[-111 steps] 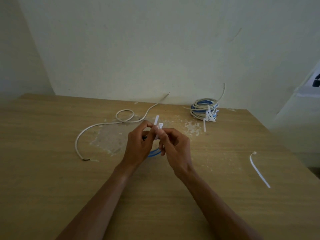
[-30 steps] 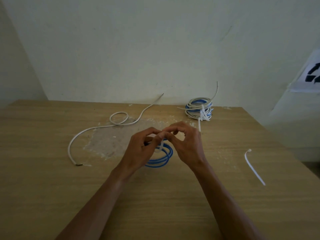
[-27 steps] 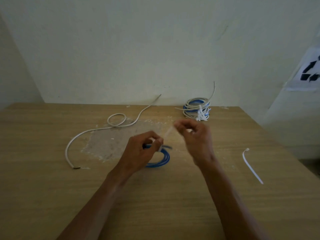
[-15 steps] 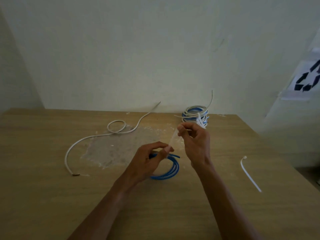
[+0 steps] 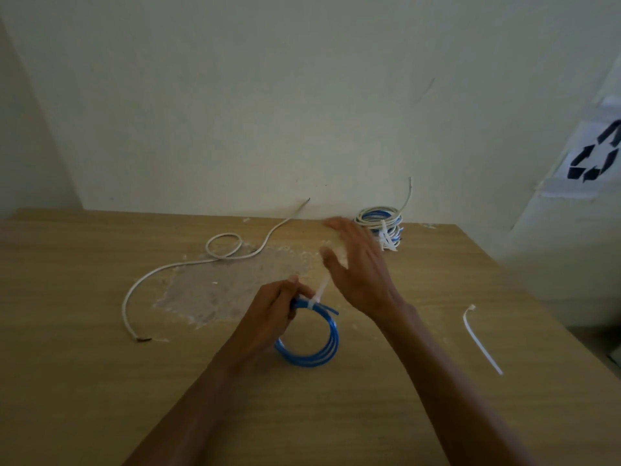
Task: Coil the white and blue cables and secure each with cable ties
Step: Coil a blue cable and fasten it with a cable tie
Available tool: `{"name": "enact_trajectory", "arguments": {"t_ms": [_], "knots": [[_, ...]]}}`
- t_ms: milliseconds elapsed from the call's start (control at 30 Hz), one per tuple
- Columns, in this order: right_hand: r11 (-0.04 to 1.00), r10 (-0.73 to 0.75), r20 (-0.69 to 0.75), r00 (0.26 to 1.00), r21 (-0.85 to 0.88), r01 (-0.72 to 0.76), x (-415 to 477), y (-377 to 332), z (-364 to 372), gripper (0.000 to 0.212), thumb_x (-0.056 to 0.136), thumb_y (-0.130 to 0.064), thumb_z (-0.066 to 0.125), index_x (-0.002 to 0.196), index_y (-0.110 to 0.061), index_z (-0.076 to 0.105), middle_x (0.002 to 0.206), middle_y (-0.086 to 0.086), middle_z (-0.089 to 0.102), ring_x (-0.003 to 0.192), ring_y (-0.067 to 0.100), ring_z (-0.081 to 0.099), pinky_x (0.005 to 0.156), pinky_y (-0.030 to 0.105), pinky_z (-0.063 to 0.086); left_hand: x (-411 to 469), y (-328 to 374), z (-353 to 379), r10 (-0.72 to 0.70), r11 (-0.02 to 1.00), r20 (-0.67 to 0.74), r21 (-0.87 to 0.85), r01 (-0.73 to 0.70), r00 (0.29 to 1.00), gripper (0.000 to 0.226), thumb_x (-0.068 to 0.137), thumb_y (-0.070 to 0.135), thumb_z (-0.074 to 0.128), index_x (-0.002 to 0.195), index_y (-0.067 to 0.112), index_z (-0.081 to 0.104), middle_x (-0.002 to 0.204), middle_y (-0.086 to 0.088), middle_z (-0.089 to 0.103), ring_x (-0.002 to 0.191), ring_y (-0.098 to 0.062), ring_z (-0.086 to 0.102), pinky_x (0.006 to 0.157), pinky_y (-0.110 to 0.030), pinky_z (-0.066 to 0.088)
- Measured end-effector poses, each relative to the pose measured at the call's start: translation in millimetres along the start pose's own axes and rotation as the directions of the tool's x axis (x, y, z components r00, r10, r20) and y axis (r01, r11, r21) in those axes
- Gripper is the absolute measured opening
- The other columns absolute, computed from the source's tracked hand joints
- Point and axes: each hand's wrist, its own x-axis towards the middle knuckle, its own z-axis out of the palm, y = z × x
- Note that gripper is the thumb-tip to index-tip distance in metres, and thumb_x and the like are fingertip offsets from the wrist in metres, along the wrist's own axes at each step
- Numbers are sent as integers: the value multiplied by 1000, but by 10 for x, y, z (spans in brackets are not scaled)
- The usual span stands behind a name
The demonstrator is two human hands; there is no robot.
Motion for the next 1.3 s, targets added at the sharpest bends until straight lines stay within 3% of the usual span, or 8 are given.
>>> {"name": "enact_trajectory", "arguments": {"t_ms": [133,233,400,600,700,800,1033,1300], "knots": [[991,-29,446,895,-104,83,-24,-125,-87,52,87,-73,42,107,-35,72,94,-15,74,92,4,67,95,46,50,-20,-37,19,66,993,19,95,-67,998,23,109,12,37,94,9,54,53,4,47,42,-5,41,45,-20,33],[970,48,564,824,-223,96,-17,-134,-205,38,91,-62,56,94,-30,76,89,-11,74,90,9,66,95,46,48,9,-79,8,141,922,29,361,-142,990,18,108,13,36,103,22,51,56,-9,56,45,-13,45,47,-34,35],[988,91,687,721,-152,20,-115,-183,-354,31,82,-59,71,95,-32,78,95,-17,73,97,3,61,101,47,35,11,-10,72,313,738,146,585,-337,938,10,107,25,37,110,24,47,53,8,51,47,-5,54,48,-18,33],[913,241,241,940,272,-304,137,186,-486,9,82,-39,79,80,-30,80,81,-8,76,80,6,67,86,46,55,54,-23,9,441,875,-323,364,-320,838,67,96,59,41,149,20,31,116,4,58,103,-5,59,84,-15,47],[652,593,-21,805,599,-465,634,675,-490,16,86,-32,78,74,-22,76,78,6,75,78,16,70,88,44,58,38,-207,-86,398,850,-296,475,-227,869,68,94,63,40,149,24,34,116,6,57,104,-9,58,86,-23,46],[546,802,-133,582,557,-625,927,1108,-296,37,85,-49,75,89,-12,79,87,11,76,87,24,72,78,34,54,75,-414,-90,341,813,-217,557,-171,915,66,92,64,43,147,29,35,112,11,55,102,-5,56,85,-29,49],[300,953,-165,255,638,-709,976,1446,16,45,92,-34,71,112,6,69,113,23,70,110,36,66,83,39,50,196,-595,-163,266,794,-170,597,-116,949,66,88,52,57,145,24,40,109,11,55,96,-6,54,77,-20,43],[463,885,-269,379,442,-768,896,1449,-77,18,90,-20,66,101,-9,75,108,18,72,110,34,65,102,46,47,161,-601,-182,253,782,-122,610,-129,960,65,88,46,62,144,23,41,109,9,55,97,-9,54,82,-25,44]]}}
